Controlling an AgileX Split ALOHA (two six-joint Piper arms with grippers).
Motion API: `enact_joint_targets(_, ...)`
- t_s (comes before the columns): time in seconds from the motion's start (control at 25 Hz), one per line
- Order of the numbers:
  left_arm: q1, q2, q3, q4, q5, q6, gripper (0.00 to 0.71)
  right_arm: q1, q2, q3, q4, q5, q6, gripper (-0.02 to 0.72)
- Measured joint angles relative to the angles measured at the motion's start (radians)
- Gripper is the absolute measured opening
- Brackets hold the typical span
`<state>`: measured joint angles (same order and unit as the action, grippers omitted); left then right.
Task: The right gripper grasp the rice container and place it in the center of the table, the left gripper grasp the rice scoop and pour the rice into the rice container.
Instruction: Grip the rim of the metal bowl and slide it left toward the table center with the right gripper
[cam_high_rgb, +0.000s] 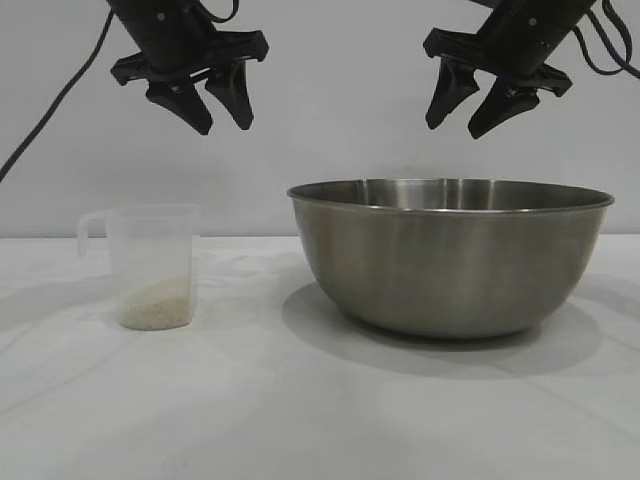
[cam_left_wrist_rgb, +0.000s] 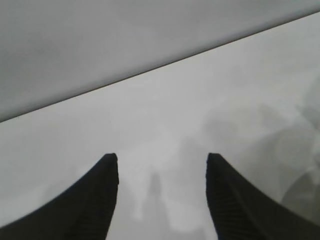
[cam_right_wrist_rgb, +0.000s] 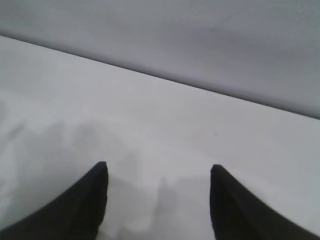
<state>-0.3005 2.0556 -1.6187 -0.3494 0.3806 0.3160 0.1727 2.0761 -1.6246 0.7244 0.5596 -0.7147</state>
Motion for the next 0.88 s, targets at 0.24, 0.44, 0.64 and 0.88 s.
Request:
enact_joint_targets(0.24,0.0,0.0,0.0,0.002,0.0,0.0,0.337,0.0,0.0,0.0,0.0,0.0,0.0,0.381)
enact_joint_targets(0.44,0.0,0.0,0.0,0.002,0.0,0.0,0.337,0.0,-0.009,0.0,-0.005,0.068,0.0,0.381)
enact_joint_targets(0.64,0.0,0.0,0.0,0.002,0.0,0.0,0.337,-0.004,-0.081,0.0,-0.057,0.205,0.065,0.381)
enact_joint_targets(0.88,0.0,0.0,0.0,0.002,0.002,0.0,0.337,-0.063,-0.181,0.0,-0.151,0.446,0.168,0.381)
